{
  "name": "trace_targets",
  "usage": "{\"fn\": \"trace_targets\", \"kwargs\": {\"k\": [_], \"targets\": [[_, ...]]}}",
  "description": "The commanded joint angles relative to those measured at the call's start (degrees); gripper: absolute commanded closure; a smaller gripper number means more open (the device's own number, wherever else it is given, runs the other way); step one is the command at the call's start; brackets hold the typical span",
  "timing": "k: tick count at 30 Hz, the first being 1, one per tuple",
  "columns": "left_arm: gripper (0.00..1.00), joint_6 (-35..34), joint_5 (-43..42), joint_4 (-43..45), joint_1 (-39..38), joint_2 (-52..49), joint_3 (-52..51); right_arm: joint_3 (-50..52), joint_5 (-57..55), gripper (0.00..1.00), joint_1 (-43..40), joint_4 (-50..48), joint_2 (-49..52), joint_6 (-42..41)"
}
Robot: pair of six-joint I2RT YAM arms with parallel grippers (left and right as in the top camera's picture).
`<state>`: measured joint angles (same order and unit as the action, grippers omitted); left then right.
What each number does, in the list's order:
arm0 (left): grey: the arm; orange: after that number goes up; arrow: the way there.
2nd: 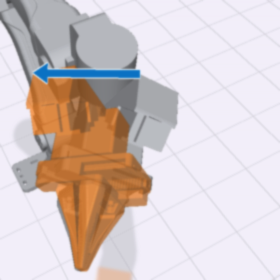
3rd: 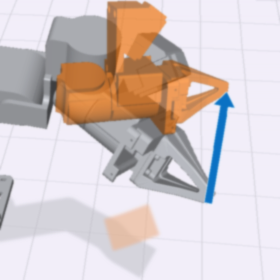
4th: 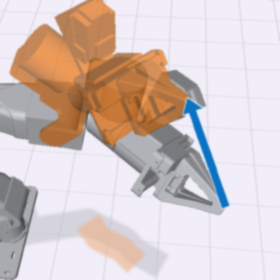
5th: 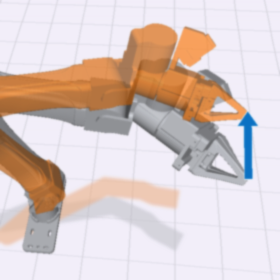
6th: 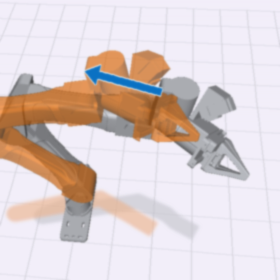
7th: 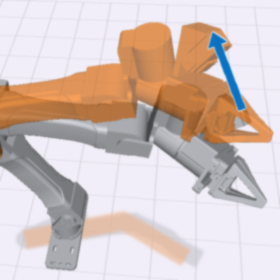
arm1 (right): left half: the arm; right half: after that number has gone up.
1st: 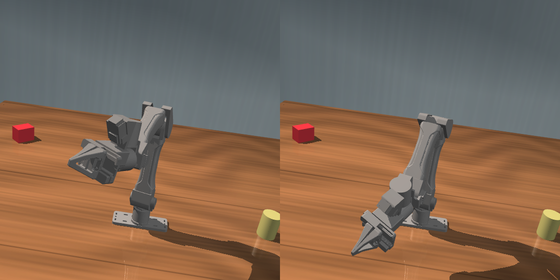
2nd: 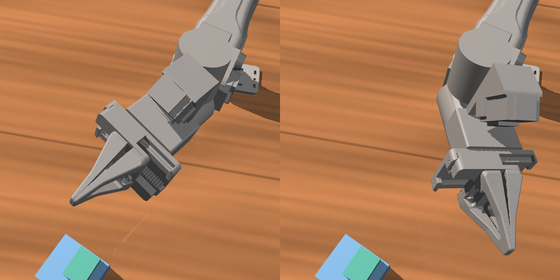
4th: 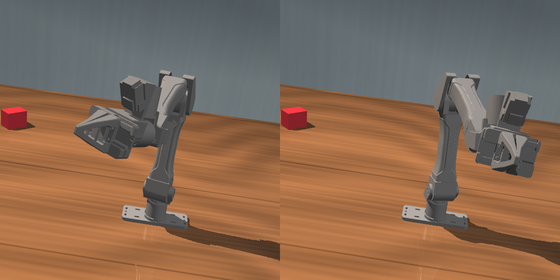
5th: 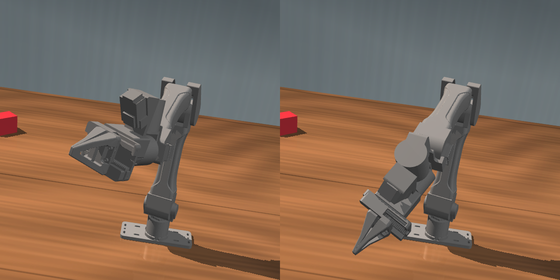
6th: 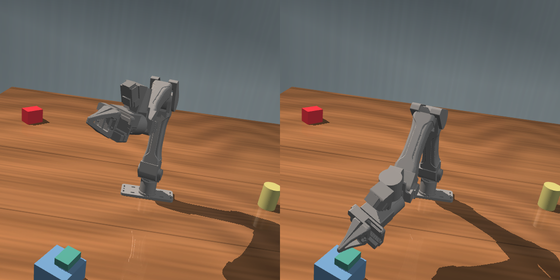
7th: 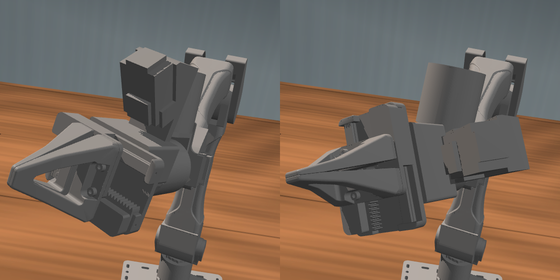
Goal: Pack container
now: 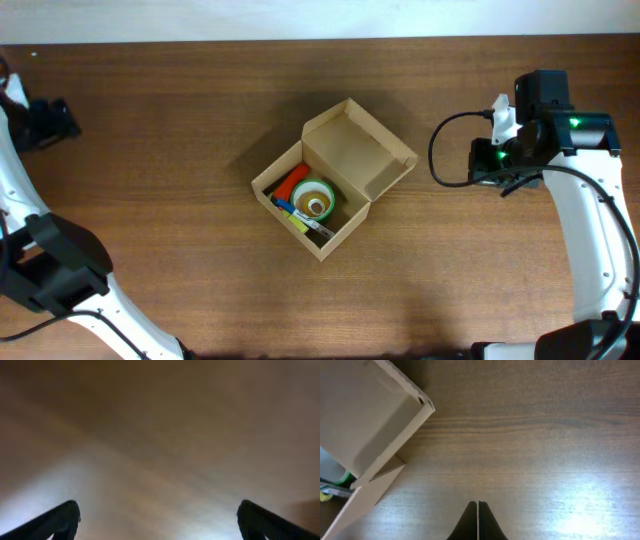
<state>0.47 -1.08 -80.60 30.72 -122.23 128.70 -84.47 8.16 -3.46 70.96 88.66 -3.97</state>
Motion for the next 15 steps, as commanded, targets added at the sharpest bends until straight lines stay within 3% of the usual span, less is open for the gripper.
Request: {"fn": "trace_targets", "kwargs": {"k": [1, 4, 5, 6, 7, 10, 15], "targets": [[0.00, 0.48, -11.19, 3.91, 0.20, 1.07, -0.31, 0.04, 3.82, 0.96, -0.24, -0.57, 0.09, 0.70], [0.00, -4.15, -16.31, 8.20, -0.15, 1.01, -0.31, 0.04, 5.27, 0.96, 1.31, -1.64, 5.68, 0.04], [0.06, -1.99, -18.21, 8.61, -0.83, 0.83, -0.31, 0.04, 5.90, 0.96, 2.58, -2.29, 8.35, 0.07], [0.24, 1.51, -18.88, 8.66, -1.90, 0.61, -0.31, 0.04, 6.56, 0.96, 3.78, -2.97, 10.75, 0.04], [0.26, 4.72, -18.91, 8.13, -3.91, 0.31, -0.31, 0.04, 7.37, 0.96, 5.18, -3.80, 13.53, 0.04], [0.27, 11.89, -18.84, 5.84, -13.25, -1.68, -0.31, 0.04, 8.17, 0.96, 9.25, -5.95, 20.17, 0.07], [0.25, 13.38, -10.73, 4.81, -26.01, -6.08, -0.31, 0.04, 12.70, 0.96, 11.34, -14.62, 25.18, 0.02]]}}
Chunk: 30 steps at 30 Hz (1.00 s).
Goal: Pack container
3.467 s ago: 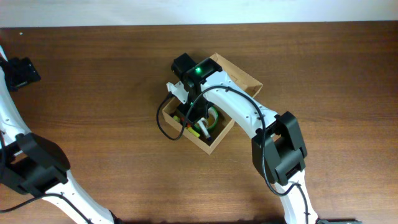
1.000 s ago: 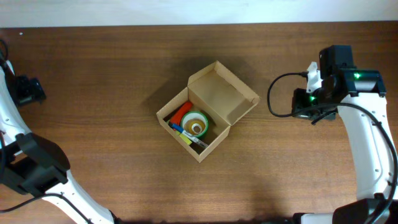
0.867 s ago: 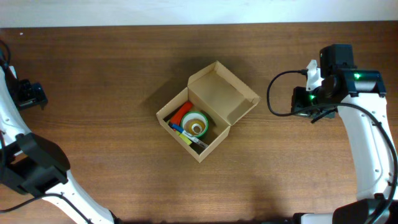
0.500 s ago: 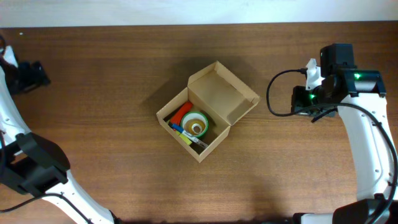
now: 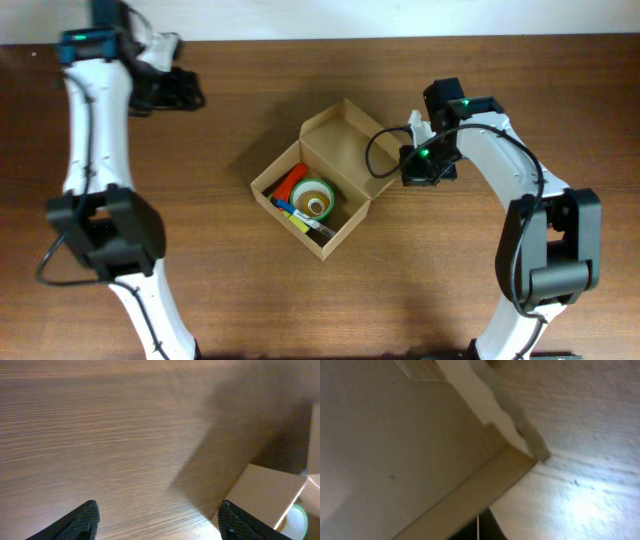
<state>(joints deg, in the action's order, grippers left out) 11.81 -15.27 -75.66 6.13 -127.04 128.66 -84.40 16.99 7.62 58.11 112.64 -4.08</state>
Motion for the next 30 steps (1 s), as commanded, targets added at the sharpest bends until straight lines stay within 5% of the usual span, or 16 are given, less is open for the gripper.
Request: {"fn": "trace_targets", "kwargs": {"k": [1, 10, 18, 24, 25, 26, 27, 30], "targets": [[0.25, 2.01, 4.20, -0.13, -2.80, -1.68, -0.26, -0.02, 5.90, 0.96, 0.26, -5.38, 2.10, -1.16], [0.19, 2.01, 4.22, -0.22, -2.78, -2.51, -0.26, -4.90, 19.91, 0.96, 0.24, -34.32, 2.95, -16.22], [0.33, 1.95, -1.29, -0.79, -3.30, -10.14, -0.48, -7.52, 14.51, 0.96, -1.79, -18.62, 2.93, -8.00], [0.34, 1.99, -1.77, -5.27, -9.09, -12.87, -2.27, -7.56, 6.27, 0.96, -4.07, -10.97, 2.93, -3.87], [0.37, 1.99, -1.33, -5.95, -9.77, -12.87, -2.27, -7.56, 6.03, 0.96, -4.11, -10.69, 2.93, -3.58], [0.68, 1.99, -0.94, -7.43, -10.45, -12.87, -2.27, -7.56, 5.77, 0.96, -4.26, -10.43, 2.93, -3.58], [0.87, 1.92, 0.31, -8.57, -10.64, -12.87, -2.29, -7.56, 5.14, 0.96, -4.28, -10.08, 2.93, -3.58], [0.98, 0.24, 3.17, -9.49, -10.36, -12.87, -2.29, -7.56, 4.76, 0.96, -4.33, -8.70, 2.93, -2.47]]}}
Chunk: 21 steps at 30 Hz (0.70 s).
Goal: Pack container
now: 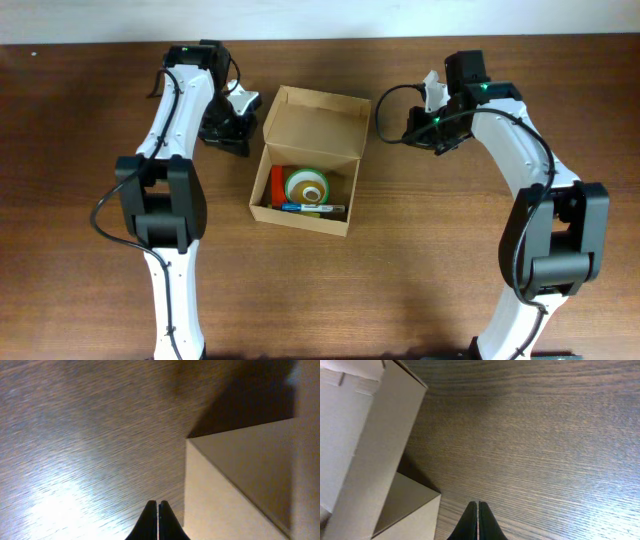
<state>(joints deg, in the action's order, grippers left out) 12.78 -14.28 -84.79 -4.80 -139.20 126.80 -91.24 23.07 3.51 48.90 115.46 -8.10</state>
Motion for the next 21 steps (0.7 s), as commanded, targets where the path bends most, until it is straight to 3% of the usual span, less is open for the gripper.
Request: {"fn": "trace_targets", "kwargs": {"k": [1, 6, 12, 17, 21], "targets": [[0.98, -0.68, 2.36, -0.44, 0.57, -0.66, -0.44, -0.72, -1.49, 0.96, -0.22, 1.25, 0.11, 1.95], [0.98, -0.70, 8.00, -0.52, 1.03, 4.39, -0.44, -0.72, -3.23, 0.96, -0.22, 3.98, 0.09, 3.43], [0.98, -0.70, 13.99, 2.14, 4.48, 25.79, -4.04, -0.72, -3.17, 0.97, -0.28, 5.18, -0.02, 3.43], [0.98, -0.68, 17.49, 21.14, 4.42, 46.64, -39.26, -0.72, -2.54, 0.97, -1.22, 5.84, -0.79, 3.43], [0.98, -0.68, 5.14, 29.22, 4.28, 44.02, -52.65, -0.72, -2.32, 0.96, -1.77, 5.77, -1.22, 3.43]]}}
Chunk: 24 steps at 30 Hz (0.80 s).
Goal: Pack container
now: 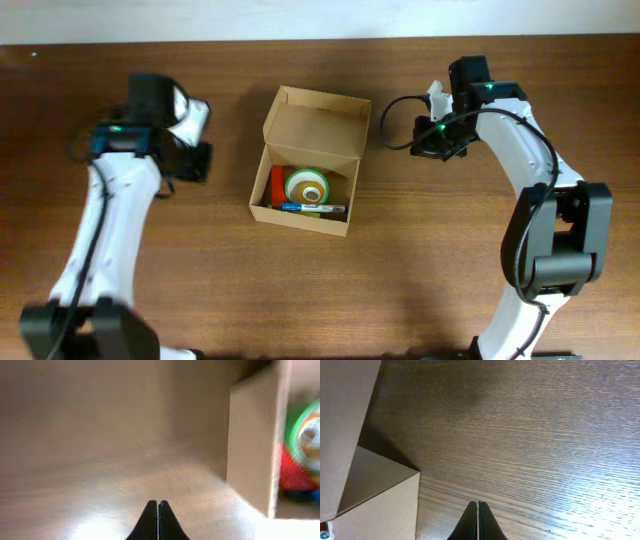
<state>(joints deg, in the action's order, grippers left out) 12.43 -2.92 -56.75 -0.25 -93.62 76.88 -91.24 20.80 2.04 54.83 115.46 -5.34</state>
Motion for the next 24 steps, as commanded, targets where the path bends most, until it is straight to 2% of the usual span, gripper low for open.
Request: {"fn": "trace_targets", "kwargs": {"k": [1, 8, 16, 20, 22, 24], "targets": [[0.98, -0.31, -8.04, 1.92, -0.44, -3.13, -3.04, -0.72, -0.07, 0.96, -0.28, -0.20, -1.22, 0.68], [0.98, -1.22, -13.25, 4.28, -6.45, -13.42, -3.04, -0.72, -0.11, 0.96, -0.31, -0.85, -1.22, 0.87], [0.98, -7.93, -15.32, 9.38, -14.71, -14.16, -3.02, -0.72, -0.55, 0.97, -0.31, -0.81, -1.20, 2.16], [0.98, -8.35, -15.32, 9.64, -14.99, -14.16, -3.02, -0.72, 2.25, 0.96, -0.20, -0.98, -1.20, 2.19], [0.98, -8.33, -15.30, 9.60, -14.99, -14.16, -3.02, -0.72, 8.37, 0.96, 0.07, -4.70, -1.20, 3.19], [0.98, -8.35, -15.30, 9.44, -14.99, -14.16, -3.02, -0.72, 9.62, 0.96, 2.14, -8.92, -1.20, 2.25]]}}
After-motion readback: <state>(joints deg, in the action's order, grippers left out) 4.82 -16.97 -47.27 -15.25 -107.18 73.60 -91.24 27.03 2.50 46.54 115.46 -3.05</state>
